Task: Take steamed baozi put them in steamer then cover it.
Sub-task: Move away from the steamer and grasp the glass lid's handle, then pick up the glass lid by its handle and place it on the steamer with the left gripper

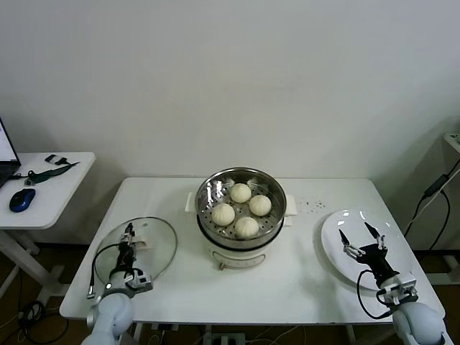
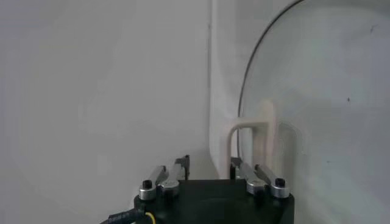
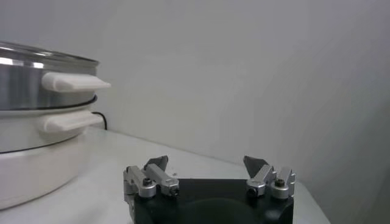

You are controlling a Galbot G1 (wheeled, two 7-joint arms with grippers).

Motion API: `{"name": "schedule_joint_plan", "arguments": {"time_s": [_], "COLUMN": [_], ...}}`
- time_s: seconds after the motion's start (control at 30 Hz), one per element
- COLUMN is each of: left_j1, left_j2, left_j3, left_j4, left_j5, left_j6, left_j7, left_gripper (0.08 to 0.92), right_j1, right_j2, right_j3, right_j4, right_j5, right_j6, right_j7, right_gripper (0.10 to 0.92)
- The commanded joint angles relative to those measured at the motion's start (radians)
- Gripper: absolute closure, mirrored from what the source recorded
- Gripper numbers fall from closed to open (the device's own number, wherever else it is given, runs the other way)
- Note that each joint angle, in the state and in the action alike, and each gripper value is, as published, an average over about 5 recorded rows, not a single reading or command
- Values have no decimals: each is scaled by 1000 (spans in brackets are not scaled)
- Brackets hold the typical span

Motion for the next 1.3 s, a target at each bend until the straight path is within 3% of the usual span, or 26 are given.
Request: {"name": "schedule_joint_plan", "arguments": {"time_s": [0.03, 0.2, 0.3, 0.6, 0.83, 0.97, 1.1, 1.2, 1.3], "left_j1": [-2, 41, 83, 239, 255, 165, -28, -195, -350], "left_j2": [8, 40, 71, 207, 346, 464, 573, 579, 514], "left_j3": [-7, -15, -27, -75, -20, 116, 353, 543, 694], "left_j4": [-30, -149, -243, -561, -714, -765, -788, -779, -748], "left_j5": [-43, -67, -86, -138, -156, -177, -191, -172, -109], "left_j6": [-28, -34, -35, 47, 186, 313, 470, 553, 607], "left_j7": [-7, -2, 3, 39, 106, 150, 229, 308, 402], "left_gripper": [666, 806, 846, 848, 848, 848, 848, 848, 848], "right_j1": [5, 10, 14, 45, 74, 89, 105, 117, 125], "right_j2": [3, 0, -3, -18, -30, -34, -32, -29, -27], "right_j3": [1, 3, 4, 2, -4, -15, -30, -37, -37], "right_j4": [-16, -26, -32, -59, -82, -101, -110, -117, -125], "right_j5": [-19, -21, -21, -27, -30, -40, -49, -52, -53], "right_j6": [5, 9, 10, 13, 14, 18, 20, 21, 22], "right_j7": [-1, -2, -2, -1, -1, -1, -1, -1, -1], "right_gripper": [203, 203, 203, 203, 203, 203, 203, 203, 203]}}
